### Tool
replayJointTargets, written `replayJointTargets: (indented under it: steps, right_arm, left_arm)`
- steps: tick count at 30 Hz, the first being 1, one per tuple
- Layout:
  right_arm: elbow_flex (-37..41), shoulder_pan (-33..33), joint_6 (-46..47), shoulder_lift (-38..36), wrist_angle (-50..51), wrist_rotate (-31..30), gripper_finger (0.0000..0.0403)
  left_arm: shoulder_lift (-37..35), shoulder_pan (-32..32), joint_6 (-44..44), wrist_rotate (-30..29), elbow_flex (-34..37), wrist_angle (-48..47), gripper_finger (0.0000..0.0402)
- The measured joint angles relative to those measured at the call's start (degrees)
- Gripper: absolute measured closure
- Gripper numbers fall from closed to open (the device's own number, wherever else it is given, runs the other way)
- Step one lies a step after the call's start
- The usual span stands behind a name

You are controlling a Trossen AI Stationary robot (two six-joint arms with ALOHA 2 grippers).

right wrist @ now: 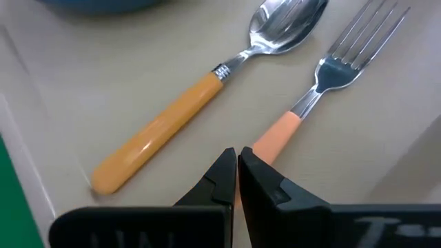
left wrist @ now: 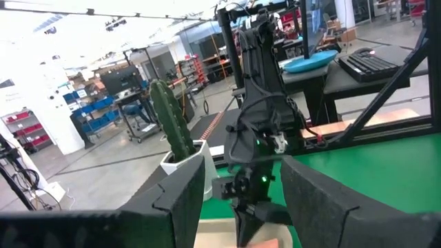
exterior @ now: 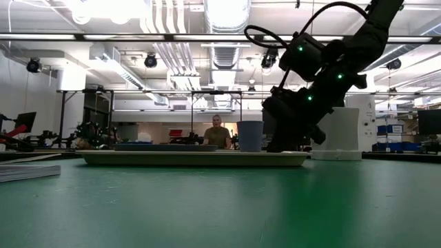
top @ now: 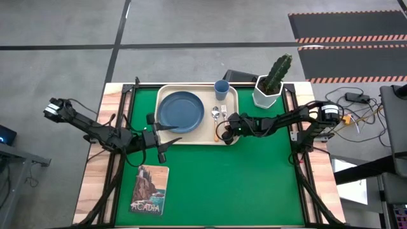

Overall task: Pick and place plate/cup/fork/spoon on tray
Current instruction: Adjust the yellow fork, then return to Home Position

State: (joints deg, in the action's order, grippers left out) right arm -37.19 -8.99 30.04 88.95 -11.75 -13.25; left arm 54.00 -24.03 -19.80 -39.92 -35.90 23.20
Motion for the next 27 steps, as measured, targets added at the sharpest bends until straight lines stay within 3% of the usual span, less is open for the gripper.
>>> replayJointTargets:
  steps: [4, 8, 10, 14, 17, 24, 27]
  right_arm:
    - [0.06, 0.74, -1.9, -4.03, -0.1, -0.05, 0.0394]
    - [1.07, 4.02, -12.8, -11.48, -0.38, 0.38, 0.0394]
    - [2.11, 6.27, -20.87, -16.07, -0.46, 0.89, 0.0394]
    - [5.78, 8.98, -33.89, -25.71, -2.13, 2.21, 0.0394]
    - [9.74, 8.73, -38.71, -33.97, -4.38, 3.54, 0.0394]
    - [21.06, 8.48, -41.16, -52.62, -8.43, 8.84, 0.0394]
    - [25.52, 8.5, -41.2, -60.33, -8.52, 9.23, 0.0394]
  left_arm:
    - [-1.76, -0.17, 2.25, -0.05, 0.87, -4.78, 0.0231]
    - [-10.6, -0.17, 8.01, -1.21, 6.8, -15.12, 0.025]
    - [-16.46, -0.09, 10.1, 1.03, 11.09, -16.95, 0.0277]
    - [-28.98, -0.07, 9.55, 10.93, 20.53, -16.08, 0.0349]
    - [-37.69, -0.04, 9.38, 12.24, 26.32, -15.06, 0.0392]
    - [-53.41, -0.02, 8.76, 11.87, 35.27, -15.48, 0.0387]
    - [-53.45, -0.02, 12.75, 12.12, 35.4, -16.69, 0.0387]
